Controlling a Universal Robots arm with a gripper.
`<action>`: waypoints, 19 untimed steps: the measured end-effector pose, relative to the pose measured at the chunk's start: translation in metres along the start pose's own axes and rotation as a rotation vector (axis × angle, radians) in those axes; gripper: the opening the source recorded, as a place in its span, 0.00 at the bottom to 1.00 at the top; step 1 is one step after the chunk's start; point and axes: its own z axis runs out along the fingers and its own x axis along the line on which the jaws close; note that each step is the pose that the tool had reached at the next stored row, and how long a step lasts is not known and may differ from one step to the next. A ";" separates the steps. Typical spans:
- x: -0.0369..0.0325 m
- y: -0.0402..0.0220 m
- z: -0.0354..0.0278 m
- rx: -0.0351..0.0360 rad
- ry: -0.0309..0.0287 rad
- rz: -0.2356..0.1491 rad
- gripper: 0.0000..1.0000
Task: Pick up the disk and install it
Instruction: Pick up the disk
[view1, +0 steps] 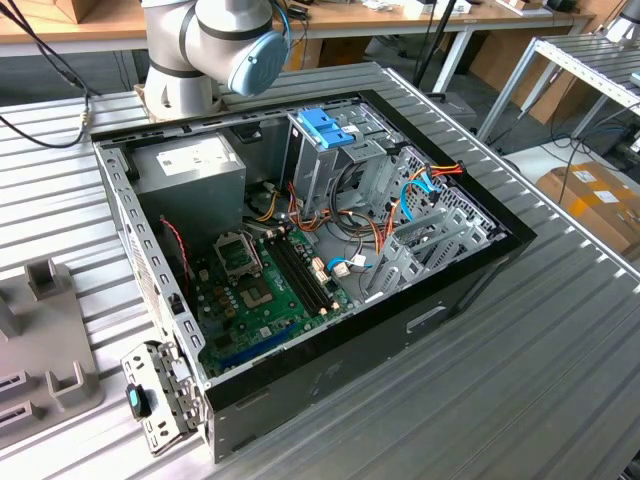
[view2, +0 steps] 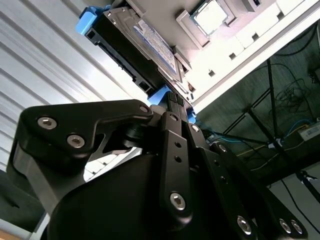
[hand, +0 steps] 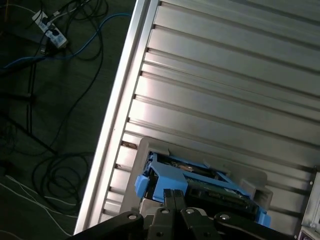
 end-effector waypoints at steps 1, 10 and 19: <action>0.0000 0.0000 0.0000 0.0000 0.0000 -0.002 0.11; 0.0000 0.0000 0.0000 0.0001 -0.0008 -0.027 0.11; 0.0000 0.0000 0.0000 0.0001 -0.0013 -0.046 0.11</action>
